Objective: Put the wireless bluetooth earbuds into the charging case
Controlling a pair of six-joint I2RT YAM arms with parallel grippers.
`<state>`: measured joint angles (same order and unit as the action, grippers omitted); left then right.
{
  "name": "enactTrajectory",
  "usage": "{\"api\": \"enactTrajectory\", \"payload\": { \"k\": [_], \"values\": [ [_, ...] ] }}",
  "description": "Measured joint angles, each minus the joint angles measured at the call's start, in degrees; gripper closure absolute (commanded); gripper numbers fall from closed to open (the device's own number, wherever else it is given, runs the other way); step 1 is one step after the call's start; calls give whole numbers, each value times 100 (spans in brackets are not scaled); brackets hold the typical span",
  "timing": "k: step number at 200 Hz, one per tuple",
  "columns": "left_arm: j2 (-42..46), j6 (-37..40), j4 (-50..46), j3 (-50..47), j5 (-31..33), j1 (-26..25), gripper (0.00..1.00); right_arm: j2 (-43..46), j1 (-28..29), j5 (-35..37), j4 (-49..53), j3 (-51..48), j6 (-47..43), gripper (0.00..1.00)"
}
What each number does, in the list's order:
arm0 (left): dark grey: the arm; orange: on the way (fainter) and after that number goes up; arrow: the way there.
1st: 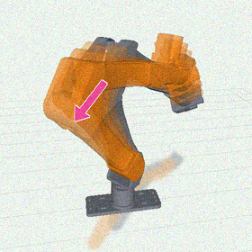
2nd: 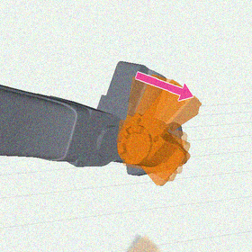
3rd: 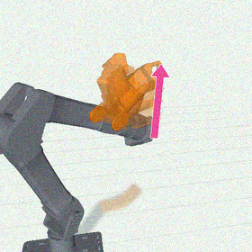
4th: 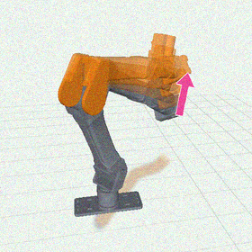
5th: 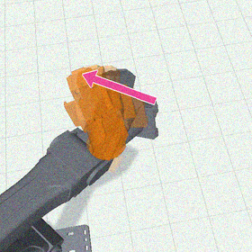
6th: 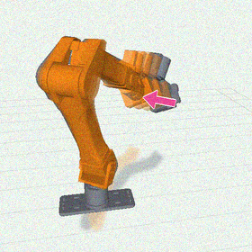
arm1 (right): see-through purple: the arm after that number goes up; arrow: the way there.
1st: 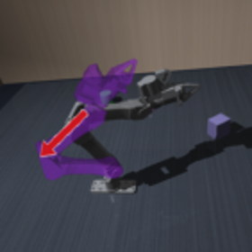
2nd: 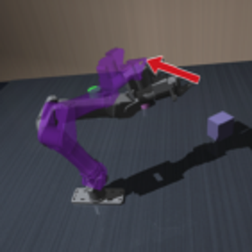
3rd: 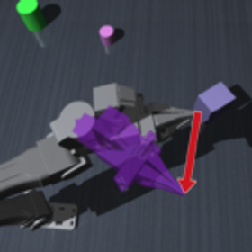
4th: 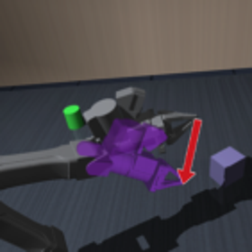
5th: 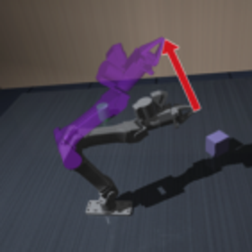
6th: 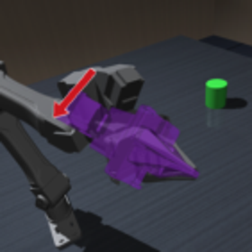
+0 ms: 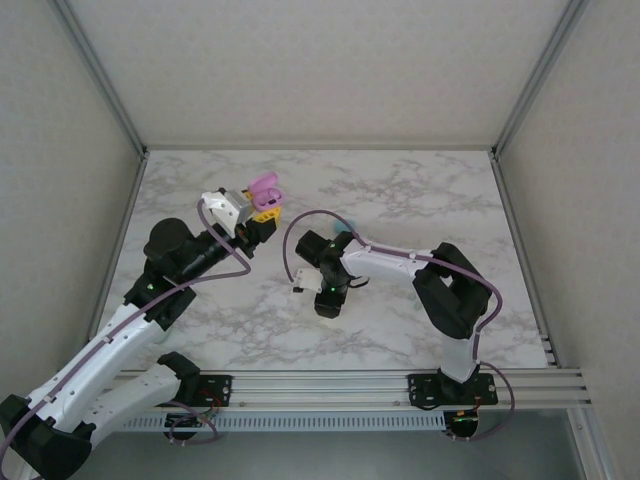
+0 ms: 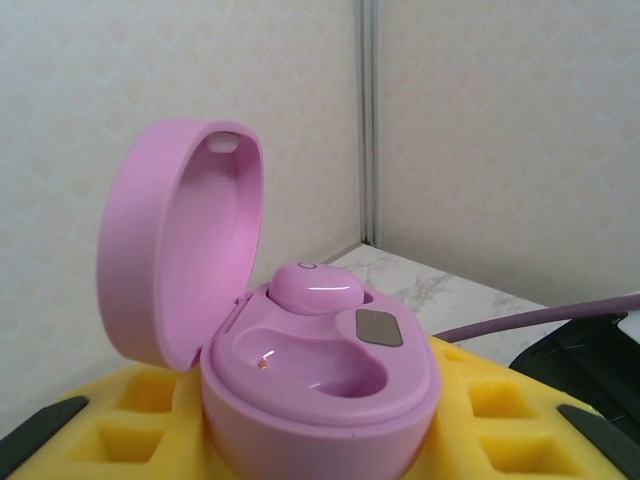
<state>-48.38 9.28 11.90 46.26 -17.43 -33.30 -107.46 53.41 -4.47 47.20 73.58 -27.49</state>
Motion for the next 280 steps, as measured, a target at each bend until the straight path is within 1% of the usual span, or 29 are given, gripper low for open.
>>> {"api": "enactTrajectory", "payload": {
  "k": [112, 143, 180, 209, 245, 280],
  "values": [
    [-114, -2, -22, 9, -2, 0, 67, -310, 44, 234, -4, -11, -219, 52],
    [-122, -2, -22, 9, -2, 0, 67, -321, 55, 321, -4, -11, -302, 55],
    [-122, -2, -24, 9, -2, 0, 67, -378, 92, 501, -7, 24, -295, 62],
    [-122, -2, -24, 9, 0, 0, 67, -376, 109, 566, -7, 28, -184, 66],
    [-155, -2, -24, 11, -2, 0, 67, -378, 105, 623, -2, 57, 116, 68],
    [-188, -4, -26, 11, -4, 0, 67, -404, -90, 511, 17, 94, 601, 68]
  ]
}}
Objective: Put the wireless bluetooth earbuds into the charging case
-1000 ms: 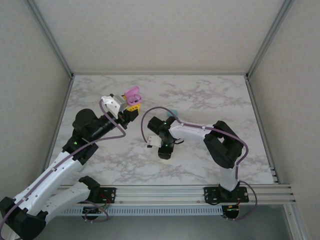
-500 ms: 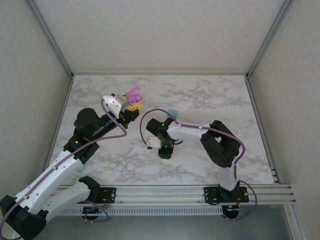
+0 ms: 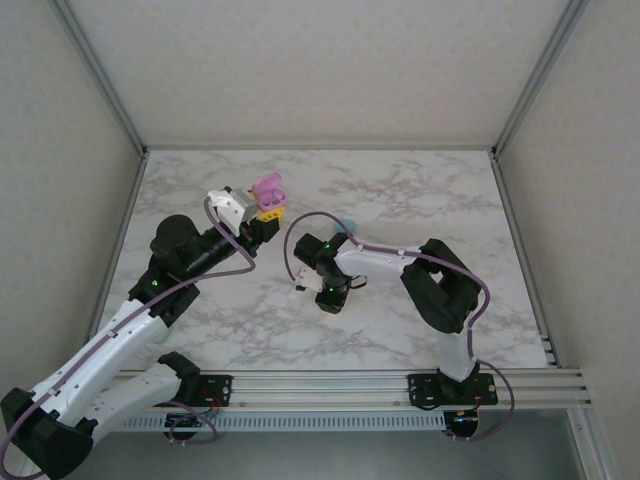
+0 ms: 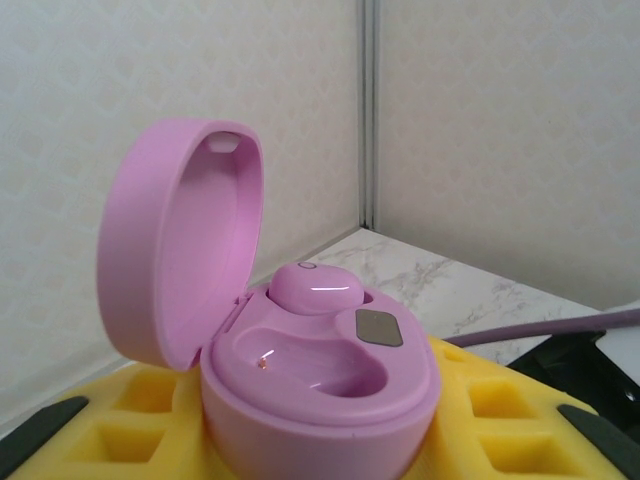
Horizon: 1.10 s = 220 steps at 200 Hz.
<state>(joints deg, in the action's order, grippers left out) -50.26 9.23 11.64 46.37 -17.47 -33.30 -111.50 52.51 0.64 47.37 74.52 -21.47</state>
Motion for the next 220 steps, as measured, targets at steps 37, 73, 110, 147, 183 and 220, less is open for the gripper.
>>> {"api": "enactTrajectory", "payload": {
  "k": [37, 73, 110, 147, 183, 220],
  "values": [
    [-7, 0, 2, 0, 0, 0, 67, 0, -271, -118, 39, 15, 422, 66],
    [-20, 0, 0, 2, 0, 0, 67, -39, -420, -146, 278, 160, 892, 62],
    [-22, 0, 2, 2, 0, 0, 67, -149, -498, -289, 590, 428, 1672, 60],
    [-52, 0, 2, 2, 2, 0, 67, -155, -498, -527, 723, 503, 2516, 59],
    [-61, 0, 2, 2, 0, 0, 67, -155, -498, -579, 787, 503, 3121, 58],
    [-111, 0, 2, 2, -2, 0, 67, -155, -503, -496, 820, 503, 3508, 60]
  ]
}}
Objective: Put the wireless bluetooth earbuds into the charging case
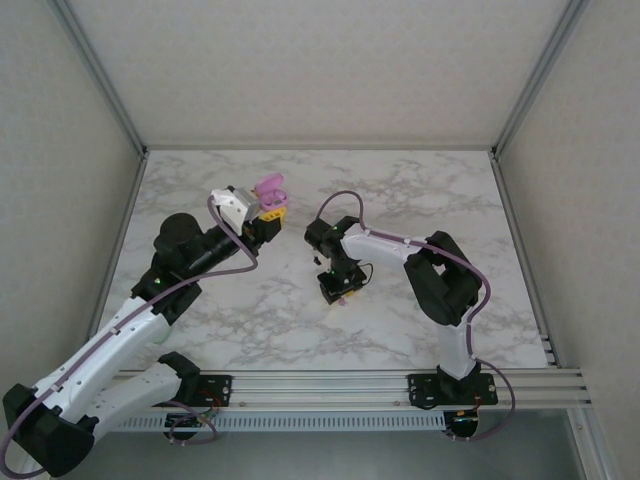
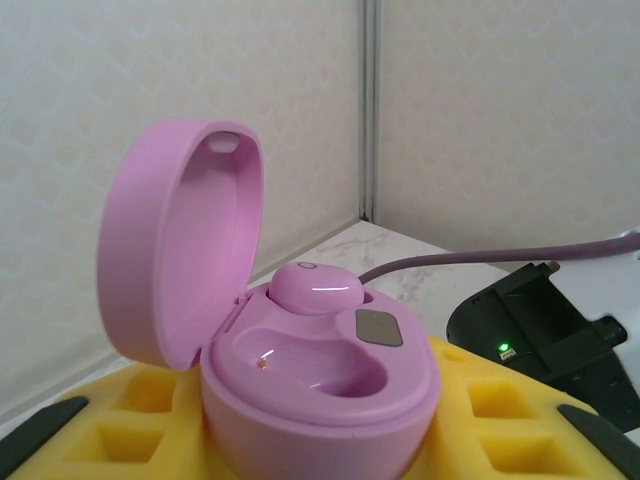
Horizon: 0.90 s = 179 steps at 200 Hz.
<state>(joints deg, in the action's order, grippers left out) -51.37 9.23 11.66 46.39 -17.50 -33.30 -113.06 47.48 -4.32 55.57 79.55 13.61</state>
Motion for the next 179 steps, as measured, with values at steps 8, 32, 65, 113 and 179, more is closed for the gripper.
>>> {"api": "enactTrajectory", "payload": {
  "k": [8, 32, 65, 113, 179],
  "values": [
    [-2, 0, 0, 0, 0, 0, 67, 0, 0, -2, -2, 0, 61, 61],
    [-2, 0, 0, 0, -11, 0, 67, 0, 0, -2, -7, 0, 197, 65],
    [-2, 0, 0, 0, -17, 0, 67, 0, 0, 0, -7, 0, 284, 66],
    [-11, -2, 0, 0, -22, 0, 67, -35, 0, -2, -17, -13, 361, 66],
    [-13, -22, 2, 0, -22, 0, 67, -173, -11, 4, -90, -70, 380, 70]
  ]
}}
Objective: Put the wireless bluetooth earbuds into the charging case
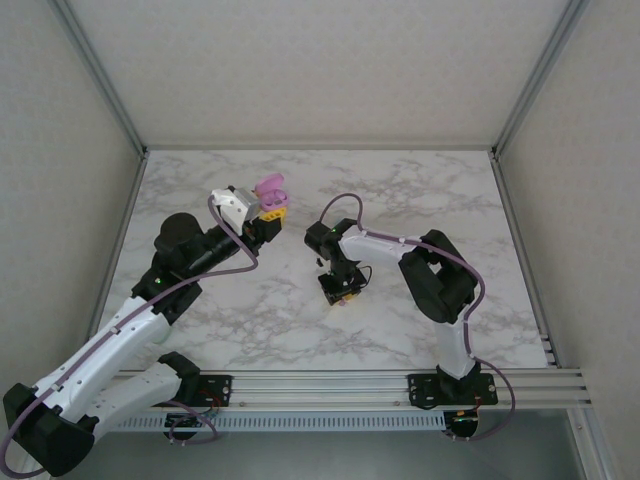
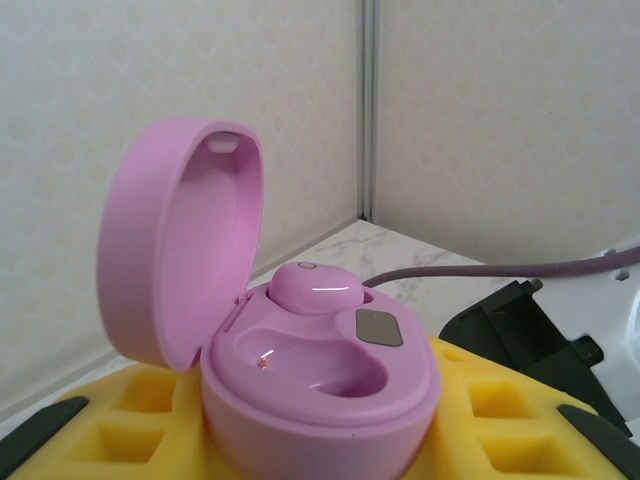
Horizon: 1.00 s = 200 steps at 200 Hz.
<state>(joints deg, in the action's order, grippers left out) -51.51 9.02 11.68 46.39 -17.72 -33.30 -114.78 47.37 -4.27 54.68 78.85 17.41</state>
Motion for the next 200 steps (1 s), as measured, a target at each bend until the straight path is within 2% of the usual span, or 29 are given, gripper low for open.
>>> {"api": "enactTrajectory", "payload": {
  "k": [50, 73, 131, 158, 200],
  "values": [
    [-9, -2, 0, 0, -22, 0, 67, 0, -11, 13, 2, 0, -2, 72],
    [-26, -4, 0, 0, -20, 0, 67, 0, -15, 22, 7, 0, -9, 77],
    [-33, -17, 0, 0, -20, 0, 67, 114, -79, -66, -85, -68, 37, 82],
    [-68, -17, 2, 0, -15, 0, 67, 627, -227, -337, -243, -260, 138, 82],
    [-212, -17, 2, 0, -15, 0, 67, 1993, -756, -1045, -597, -426, 372, 82]
  ]
}}
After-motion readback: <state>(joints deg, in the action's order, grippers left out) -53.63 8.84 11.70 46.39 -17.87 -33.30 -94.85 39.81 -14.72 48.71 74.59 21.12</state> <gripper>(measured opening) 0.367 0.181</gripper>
